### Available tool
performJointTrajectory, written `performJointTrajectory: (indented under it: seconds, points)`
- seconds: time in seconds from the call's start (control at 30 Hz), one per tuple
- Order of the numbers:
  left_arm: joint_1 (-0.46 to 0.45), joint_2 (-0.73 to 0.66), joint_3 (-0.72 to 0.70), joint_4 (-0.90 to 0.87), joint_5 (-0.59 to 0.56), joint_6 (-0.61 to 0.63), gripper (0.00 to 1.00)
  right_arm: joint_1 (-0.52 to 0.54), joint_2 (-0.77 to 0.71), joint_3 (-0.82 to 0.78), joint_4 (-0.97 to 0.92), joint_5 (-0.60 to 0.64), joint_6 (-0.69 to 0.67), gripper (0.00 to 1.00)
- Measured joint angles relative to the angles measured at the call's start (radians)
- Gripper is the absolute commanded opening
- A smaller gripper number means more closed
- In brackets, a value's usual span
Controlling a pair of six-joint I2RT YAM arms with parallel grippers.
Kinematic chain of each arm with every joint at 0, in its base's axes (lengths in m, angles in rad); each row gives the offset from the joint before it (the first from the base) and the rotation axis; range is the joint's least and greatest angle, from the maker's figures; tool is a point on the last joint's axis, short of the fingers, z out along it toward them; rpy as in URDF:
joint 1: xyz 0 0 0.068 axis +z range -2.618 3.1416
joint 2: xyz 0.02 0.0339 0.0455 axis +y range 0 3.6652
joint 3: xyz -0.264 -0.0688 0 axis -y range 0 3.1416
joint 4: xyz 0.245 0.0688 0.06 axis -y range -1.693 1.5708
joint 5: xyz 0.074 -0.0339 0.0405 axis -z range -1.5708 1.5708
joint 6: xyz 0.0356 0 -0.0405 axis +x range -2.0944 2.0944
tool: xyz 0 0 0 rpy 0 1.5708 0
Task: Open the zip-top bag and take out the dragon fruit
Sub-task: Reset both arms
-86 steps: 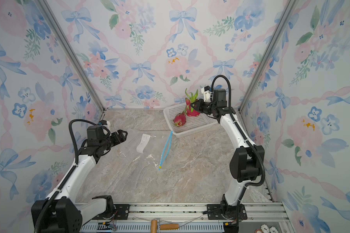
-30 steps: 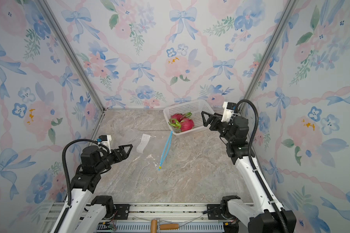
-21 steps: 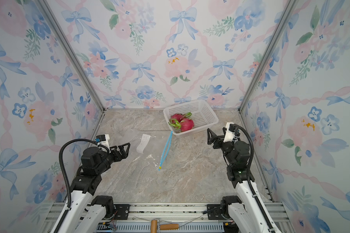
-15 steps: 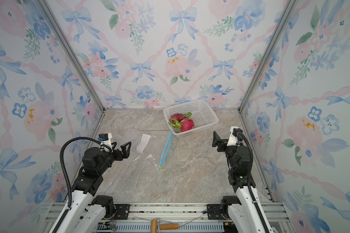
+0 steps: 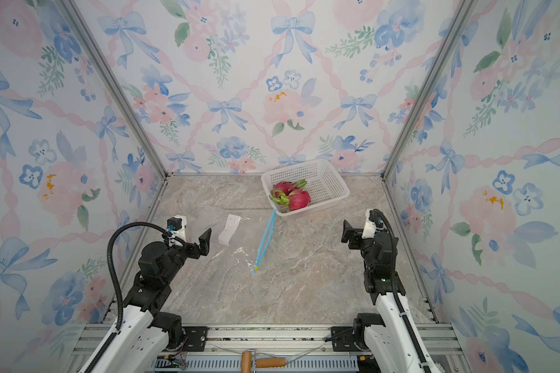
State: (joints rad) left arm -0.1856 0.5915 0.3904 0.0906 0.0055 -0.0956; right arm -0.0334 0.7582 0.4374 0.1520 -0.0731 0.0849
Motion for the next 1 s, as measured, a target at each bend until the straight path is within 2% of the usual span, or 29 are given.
performJointTrajectory:
  seconds: [0.5, 0.73, 1.0]
  points:
    - [-0.01, 0.004, -0.041, 0.027, -0.089, 0.01, 0.98, -0.001, 0.217, -0.032, 0.137, 0.0, -0.019, 0.96]
    - [-0.01, 0.015, -0.041, 0.031, -0.126, 0.01, 0.98, -0.003, 0.364, -0.032, 0.236, -0.003, -0.034, 0.96]
    - [-0.009, 0.115, -0.041, 0.079, -0.18, 0.01, 0.98, 0.006, 0.558, -0.031, 0.424, -0.017, -0.071, 0.96]
